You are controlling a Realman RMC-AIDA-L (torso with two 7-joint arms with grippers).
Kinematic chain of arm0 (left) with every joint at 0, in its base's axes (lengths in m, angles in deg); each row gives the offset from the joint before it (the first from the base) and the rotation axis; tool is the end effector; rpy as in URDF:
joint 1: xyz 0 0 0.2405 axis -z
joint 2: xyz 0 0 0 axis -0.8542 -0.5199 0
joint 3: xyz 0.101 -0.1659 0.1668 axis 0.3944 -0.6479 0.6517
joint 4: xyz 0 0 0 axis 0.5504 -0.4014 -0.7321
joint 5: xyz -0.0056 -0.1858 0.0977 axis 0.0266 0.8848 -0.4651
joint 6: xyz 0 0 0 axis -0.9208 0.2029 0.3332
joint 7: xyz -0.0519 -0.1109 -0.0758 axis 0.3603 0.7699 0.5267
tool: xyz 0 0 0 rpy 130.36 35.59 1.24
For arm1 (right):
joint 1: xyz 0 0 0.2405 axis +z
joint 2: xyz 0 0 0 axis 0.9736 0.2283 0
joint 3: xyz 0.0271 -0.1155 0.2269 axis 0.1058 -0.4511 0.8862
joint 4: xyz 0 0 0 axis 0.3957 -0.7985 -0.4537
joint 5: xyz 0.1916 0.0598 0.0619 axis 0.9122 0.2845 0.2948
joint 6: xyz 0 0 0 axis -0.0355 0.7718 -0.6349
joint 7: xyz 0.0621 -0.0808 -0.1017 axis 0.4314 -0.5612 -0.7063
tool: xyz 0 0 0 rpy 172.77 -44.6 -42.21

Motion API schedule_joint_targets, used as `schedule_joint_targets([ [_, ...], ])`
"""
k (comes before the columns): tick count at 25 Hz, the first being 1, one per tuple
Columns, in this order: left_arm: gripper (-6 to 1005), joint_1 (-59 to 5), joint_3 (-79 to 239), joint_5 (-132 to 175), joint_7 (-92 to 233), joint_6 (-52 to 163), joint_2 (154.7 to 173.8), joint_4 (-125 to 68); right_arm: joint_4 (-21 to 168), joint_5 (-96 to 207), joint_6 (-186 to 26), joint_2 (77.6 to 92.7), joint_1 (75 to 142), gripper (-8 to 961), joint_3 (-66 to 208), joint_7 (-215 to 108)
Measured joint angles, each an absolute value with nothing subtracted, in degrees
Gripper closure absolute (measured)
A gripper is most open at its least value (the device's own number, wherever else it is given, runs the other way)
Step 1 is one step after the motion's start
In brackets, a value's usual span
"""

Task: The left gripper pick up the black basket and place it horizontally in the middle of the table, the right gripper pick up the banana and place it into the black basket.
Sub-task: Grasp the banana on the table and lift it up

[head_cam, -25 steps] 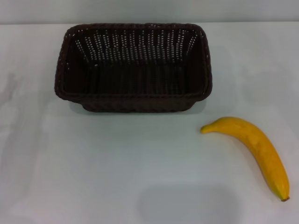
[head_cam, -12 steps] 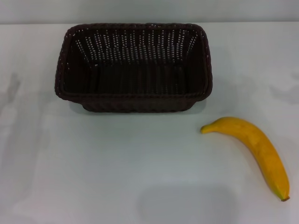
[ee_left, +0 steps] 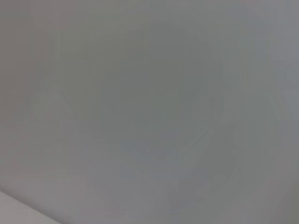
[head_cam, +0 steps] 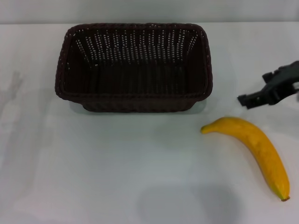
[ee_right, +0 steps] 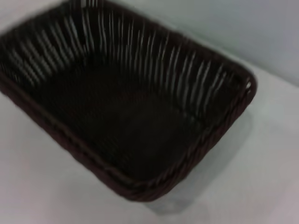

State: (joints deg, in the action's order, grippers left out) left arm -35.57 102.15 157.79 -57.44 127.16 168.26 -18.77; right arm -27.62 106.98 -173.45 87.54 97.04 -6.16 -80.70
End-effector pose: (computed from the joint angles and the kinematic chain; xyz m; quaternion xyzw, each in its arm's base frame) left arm -0.3787 0.3268 0.0474 -0.5725 -0.4213 -0.4246 0.5607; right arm 0.1530 0.3244 0.0517 -0.9099 0.2980 -0.0683 0.2804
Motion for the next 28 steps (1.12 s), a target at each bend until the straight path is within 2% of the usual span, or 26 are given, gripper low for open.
schedule_joint_targets([
  [9,133,-35.24,101.92,157.99,-60.11,126.02,168.12,-18.54,-26.81,99.53,-178.89,87.85,101.7,96,-18.33,-68.72],
  [26,132,-34.67,102.17,157.77,-60.29,125.91,168.19,-18.79,-13.99,93.5,-177.5,88.19,104.4,97,-22.78,-61.57],
  [28,132,-34.67,102.18,157.77,-60.29,125.91,168.19,-18.8,-13.69,93.51,-177.27,88.23,104.43,129,-23.06,-61.56],
])
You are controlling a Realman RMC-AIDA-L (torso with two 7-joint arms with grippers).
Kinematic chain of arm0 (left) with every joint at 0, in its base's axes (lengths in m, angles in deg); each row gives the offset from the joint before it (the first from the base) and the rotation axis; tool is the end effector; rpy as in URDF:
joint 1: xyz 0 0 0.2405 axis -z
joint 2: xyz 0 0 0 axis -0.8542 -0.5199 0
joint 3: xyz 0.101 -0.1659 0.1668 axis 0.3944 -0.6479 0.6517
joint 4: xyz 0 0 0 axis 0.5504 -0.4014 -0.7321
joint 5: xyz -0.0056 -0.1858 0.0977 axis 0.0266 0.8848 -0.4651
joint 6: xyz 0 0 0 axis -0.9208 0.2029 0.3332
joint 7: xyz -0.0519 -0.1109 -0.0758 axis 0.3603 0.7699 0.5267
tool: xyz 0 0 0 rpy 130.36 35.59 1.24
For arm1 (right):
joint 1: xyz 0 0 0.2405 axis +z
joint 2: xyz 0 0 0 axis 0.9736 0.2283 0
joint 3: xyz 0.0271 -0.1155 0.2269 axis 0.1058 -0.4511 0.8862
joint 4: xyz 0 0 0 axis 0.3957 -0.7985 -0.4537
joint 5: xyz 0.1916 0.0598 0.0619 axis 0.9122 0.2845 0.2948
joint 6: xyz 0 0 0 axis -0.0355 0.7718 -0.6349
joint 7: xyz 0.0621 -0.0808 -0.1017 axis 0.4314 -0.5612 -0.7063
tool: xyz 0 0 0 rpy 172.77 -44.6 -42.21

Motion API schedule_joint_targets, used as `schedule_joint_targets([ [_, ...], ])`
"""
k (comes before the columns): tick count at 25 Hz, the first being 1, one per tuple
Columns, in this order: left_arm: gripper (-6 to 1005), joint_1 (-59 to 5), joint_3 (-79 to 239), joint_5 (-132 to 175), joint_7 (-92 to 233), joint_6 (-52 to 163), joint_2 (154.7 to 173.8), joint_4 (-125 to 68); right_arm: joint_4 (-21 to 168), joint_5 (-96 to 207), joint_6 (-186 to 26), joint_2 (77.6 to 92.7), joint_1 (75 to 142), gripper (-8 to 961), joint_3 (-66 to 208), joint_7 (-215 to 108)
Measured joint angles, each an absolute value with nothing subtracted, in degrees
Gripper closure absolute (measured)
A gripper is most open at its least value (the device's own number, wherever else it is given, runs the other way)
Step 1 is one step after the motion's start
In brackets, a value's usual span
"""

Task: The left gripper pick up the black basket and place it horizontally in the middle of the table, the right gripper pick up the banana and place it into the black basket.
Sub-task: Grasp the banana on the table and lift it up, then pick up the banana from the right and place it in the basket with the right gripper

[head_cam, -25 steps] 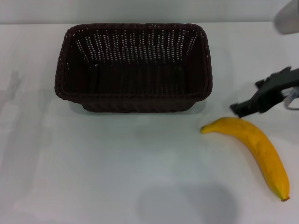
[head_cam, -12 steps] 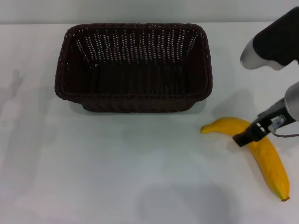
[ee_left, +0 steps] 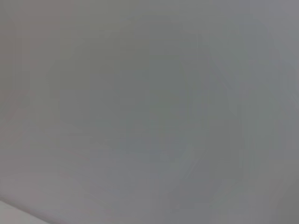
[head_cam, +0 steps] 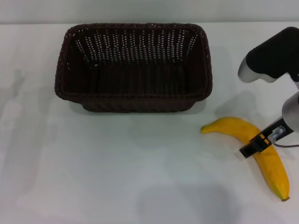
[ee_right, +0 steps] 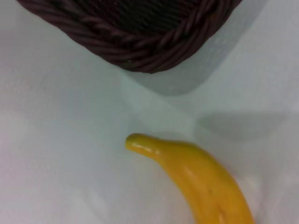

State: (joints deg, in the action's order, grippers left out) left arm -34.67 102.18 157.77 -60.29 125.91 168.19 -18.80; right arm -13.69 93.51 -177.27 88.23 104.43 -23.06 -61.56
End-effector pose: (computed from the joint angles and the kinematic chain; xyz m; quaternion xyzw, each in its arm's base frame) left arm -0.3767 0.3328 0.0466 -0.5846 -0.4096 -0.4071 0.5699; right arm 0.1780 0.3174 -0.0165 -0.8569 0.3796 -0.2374 0.2556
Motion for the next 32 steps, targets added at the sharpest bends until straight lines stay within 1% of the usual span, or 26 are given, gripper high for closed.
schedule_joint_targets([
  [9,133,-34.9,102.18,157.77,-60.09,126.3,168.33,-18.96,-12.15,93.4,-177.2,88.0,104.79,275,-23.02,-61.78],
  [17,132,-35.06,102.17,157.9,-59.82,126.3,168.33,-19.04,-12.85,93.21,-178.07,87.73,104.98,458,-22.05,-63.56],
  [26,133,-35.12,102.17,158.09,-59.77,126.57,168.36,-19.03,-19.86,87.93,-179.37,87.57,104.46,468,-12.18,-70.31],
  [32,134,-35.26,102.17,158.13,-59.71,126.66,168.44,-19.03,-26.96,86.81,-173.75,87.64,105.1,468,-4.84,-76.04],
])
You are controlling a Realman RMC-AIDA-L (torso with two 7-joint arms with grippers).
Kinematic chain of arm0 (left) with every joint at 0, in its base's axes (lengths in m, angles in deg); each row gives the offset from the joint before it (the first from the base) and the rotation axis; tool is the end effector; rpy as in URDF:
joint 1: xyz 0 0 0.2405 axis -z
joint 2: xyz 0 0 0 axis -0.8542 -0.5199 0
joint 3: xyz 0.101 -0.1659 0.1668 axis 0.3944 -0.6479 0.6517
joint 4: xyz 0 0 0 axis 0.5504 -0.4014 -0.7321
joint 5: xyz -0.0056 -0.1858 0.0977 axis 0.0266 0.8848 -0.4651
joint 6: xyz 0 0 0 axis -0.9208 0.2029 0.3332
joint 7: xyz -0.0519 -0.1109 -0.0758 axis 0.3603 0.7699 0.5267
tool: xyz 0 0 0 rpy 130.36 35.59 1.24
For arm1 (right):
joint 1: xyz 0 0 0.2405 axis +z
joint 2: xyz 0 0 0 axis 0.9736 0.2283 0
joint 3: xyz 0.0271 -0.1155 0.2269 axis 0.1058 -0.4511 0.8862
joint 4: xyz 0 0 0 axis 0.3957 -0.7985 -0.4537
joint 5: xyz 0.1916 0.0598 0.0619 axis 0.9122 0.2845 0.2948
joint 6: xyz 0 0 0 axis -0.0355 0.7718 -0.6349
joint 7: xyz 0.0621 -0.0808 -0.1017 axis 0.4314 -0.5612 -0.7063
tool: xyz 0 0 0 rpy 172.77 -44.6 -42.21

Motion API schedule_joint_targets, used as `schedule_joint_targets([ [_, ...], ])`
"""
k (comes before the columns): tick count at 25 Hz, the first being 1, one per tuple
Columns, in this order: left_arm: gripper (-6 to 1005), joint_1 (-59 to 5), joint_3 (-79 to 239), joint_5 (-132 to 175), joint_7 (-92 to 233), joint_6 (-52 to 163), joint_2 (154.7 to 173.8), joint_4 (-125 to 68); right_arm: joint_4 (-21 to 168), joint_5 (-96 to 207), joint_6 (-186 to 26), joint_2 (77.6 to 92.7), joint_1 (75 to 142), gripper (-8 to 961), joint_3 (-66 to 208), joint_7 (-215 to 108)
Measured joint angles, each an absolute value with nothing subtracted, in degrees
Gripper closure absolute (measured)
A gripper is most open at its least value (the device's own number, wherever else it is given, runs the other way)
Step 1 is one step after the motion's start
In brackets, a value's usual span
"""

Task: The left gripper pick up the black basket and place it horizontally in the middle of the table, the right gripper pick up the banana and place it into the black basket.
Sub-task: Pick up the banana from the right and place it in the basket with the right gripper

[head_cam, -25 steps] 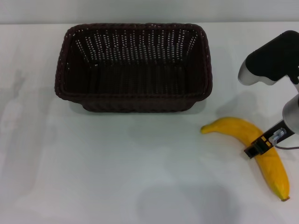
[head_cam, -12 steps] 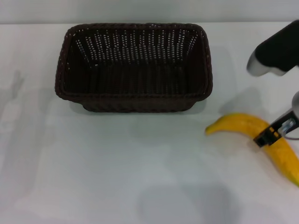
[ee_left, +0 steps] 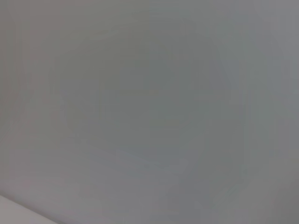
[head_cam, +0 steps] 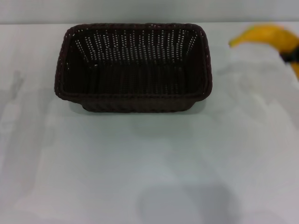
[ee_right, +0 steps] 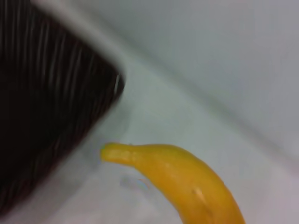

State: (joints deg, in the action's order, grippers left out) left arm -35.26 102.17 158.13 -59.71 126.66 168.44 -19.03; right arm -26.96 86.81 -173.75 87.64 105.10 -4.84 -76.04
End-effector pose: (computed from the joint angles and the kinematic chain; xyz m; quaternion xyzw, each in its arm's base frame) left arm -0.3780 0.3282 0.0449 -0.5783 -0.4147 -0.4137 0.5679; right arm 0.1448 0.3635 0.0864 -0.8545 0.2759 -0.1389 0.4176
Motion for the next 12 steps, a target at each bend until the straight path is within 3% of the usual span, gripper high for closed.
schedule_joint_targets([
  [5,135,-35.31,102.17,158.14,-59.64,126.67,168.5,-19.02,-29.45,91.59,-163.07,87.89,107.23,468,-6.45,-79.58],
  [12,136,-34.93,102.18,157.96,-59.55,126.67,168.51,-19.14,-18.73,110.21,-143.36,88.01,110.75,467,-14.26,-95.82],
])
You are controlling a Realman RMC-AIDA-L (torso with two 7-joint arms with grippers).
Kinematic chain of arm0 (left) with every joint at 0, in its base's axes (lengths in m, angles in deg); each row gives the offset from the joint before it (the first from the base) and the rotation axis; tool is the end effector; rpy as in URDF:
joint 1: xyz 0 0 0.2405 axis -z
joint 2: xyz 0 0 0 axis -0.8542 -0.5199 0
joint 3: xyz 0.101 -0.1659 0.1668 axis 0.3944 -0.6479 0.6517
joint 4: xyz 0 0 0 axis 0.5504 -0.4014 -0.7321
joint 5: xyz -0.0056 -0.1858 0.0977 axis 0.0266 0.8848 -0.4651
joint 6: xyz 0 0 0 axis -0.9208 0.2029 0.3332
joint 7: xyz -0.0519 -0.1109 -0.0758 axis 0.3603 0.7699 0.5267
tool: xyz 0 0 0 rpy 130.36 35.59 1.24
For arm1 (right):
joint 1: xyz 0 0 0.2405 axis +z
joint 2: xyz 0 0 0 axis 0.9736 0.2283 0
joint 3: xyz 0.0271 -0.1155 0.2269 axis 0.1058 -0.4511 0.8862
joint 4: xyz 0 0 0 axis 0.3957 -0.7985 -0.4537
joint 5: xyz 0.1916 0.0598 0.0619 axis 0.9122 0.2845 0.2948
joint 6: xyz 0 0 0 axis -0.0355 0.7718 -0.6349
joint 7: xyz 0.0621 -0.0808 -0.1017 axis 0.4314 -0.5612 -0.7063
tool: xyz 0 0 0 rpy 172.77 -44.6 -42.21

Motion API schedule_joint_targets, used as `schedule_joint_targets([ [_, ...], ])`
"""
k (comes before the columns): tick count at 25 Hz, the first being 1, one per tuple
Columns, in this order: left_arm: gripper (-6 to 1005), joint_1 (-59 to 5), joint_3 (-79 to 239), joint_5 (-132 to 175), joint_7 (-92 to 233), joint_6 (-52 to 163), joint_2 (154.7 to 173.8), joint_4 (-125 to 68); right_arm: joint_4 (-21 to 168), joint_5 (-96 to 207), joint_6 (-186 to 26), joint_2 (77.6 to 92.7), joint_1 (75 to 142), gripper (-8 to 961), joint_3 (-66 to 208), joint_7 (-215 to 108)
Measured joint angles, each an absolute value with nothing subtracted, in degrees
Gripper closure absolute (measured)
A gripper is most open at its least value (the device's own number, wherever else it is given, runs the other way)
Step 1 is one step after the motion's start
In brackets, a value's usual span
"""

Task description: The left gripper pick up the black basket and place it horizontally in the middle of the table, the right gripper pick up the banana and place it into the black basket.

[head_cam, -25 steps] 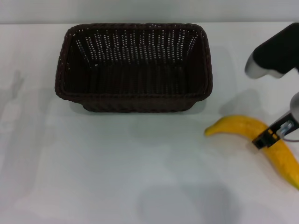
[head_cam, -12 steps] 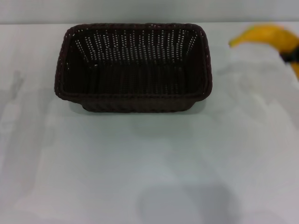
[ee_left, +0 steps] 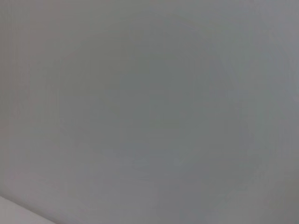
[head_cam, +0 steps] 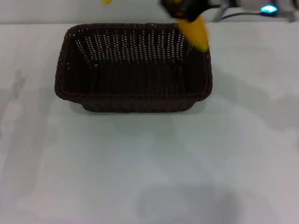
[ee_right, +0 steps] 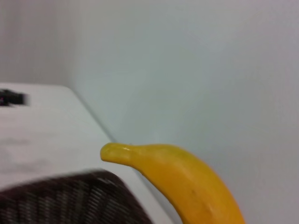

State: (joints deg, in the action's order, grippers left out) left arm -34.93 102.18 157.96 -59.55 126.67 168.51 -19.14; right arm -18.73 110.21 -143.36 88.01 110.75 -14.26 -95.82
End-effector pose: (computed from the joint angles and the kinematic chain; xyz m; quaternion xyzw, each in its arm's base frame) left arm -0.3758 0.3300 0.0435 -0.5800 -0.4148 -0.4157 0.5646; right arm 0.0399 0.3843 0.0227 -0.9340 0.0242 0.0709 0.3494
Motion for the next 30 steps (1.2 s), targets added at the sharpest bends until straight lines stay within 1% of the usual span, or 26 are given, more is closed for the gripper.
schedule_joint_targets([
  [1,136,-34.9,102.18,157.95,-59.54,126.67,168.51,-19.15,-18.73,110.21,-143.36,88.01,110.75,467,-14.26,-95.82],
  [4,136,-34.86,102.18,157.9,-59.54,126.66,168.51,-19.17,-10.65,116.68,-139.99,88.16,114.81,467,-16.4,-102.87],
  [9,137,-34.25,102.18,157.81,-59.52,126.63,168.5,-19.21,-0.24,126.78,-136.88,88.24,118.38,468,-17.89,-112.99],
  [15,138,-33.72,102.1,158.08,-59.6,126.61,168.46,-20.15,11.49,133.13,-132.04,88.43,122.37,430,-20.79,-118.35],
  [17,138,-33.78,102.09,158.08,-59.68,126.68,168.48,-20.15,12.0,133.3,-131.58,88.45,122.48,418,-20.92,-118.41],
  [19,138,-33.83,102.08,158.07,-59.77,126.75,168.49,-20.16,11.89,133.68,-131.04,88.48,122.01,405,-20.9,-118.56],
  [23,138,-34.17,101.77,158.2,-60.01,127.89,168.58,-20.22,9.99,135.92,-130.77,88.17,119.72,249,-20.12,-119.1],
  [25,138,-34.22,101.77,158.23,-60.09,128.18,168.59,-20.29,7.87,137.96,-130.24,88.26,116.82,171,-18.19,-120.8],
  [28,138,-34.36,101.65,158.82,-60.14,128.25,168.6,-20.42,5.4,146.02,-128.58,88.26,111.93,154,-15.44,-125.63],
  [30,138,-34.56,101.57,159.97,-60.25,128.31,168.6,-20.55,4.91,156.68,-128.39,88.06,108.19,143,-12.44,-132.06],
])
